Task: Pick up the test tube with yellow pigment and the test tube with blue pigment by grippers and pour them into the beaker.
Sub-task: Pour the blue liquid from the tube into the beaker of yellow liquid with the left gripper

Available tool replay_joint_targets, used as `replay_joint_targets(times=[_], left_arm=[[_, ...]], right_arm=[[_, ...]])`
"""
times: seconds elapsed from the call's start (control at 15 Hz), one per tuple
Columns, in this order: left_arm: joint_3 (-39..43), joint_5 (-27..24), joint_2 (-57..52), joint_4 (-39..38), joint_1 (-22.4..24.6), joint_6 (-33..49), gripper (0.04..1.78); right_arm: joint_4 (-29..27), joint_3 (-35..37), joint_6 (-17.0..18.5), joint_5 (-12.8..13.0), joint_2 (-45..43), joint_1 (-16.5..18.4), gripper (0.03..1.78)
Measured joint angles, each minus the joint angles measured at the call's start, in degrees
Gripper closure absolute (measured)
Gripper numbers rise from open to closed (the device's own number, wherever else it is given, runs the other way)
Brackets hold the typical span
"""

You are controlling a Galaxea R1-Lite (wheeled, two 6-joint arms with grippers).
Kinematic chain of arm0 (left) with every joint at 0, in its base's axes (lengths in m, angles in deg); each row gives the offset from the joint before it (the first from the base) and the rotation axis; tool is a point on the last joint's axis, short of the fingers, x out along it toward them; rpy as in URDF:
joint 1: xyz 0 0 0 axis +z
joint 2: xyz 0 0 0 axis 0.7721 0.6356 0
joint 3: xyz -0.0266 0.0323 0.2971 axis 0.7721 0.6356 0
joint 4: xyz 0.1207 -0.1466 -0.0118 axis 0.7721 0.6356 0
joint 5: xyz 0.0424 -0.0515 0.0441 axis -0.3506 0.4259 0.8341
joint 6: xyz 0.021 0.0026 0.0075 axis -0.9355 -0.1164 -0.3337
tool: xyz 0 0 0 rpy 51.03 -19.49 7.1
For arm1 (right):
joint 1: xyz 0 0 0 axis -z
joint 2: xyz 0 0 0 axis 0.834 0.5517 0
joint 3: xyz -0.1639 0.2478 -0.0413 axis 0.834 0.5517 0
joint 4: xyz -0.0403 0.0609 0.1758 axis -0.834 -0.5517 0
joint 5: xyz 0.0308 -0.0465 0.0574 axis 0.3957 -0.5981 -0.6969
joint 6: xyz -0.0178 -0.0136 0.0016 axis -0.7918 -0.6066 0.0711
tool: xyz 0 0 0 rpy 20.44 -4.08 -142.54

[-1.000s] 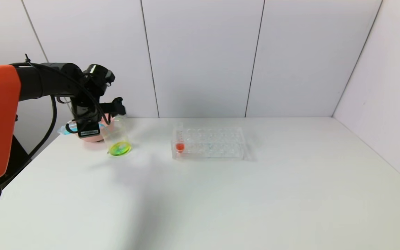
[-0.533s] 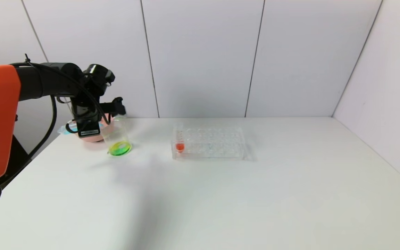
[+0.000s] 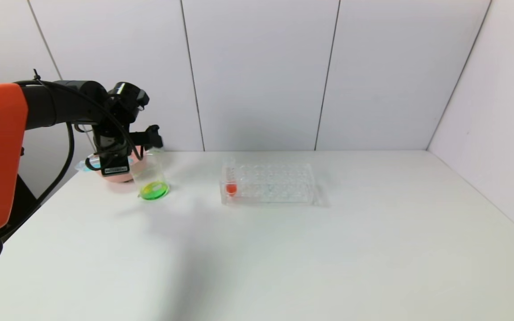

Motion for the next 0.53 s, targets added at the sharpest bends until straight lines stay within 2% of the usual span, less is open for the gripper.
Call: replay_joint_targets(times=[0.53], left_arm=[[0.0, 2.86, 0.22, -0.09, 0.0, -3.84, 1.33]], right_arm=[[0.0, 0.0, -0.02, 0.05, 0.0, 0.0, 0.04]])
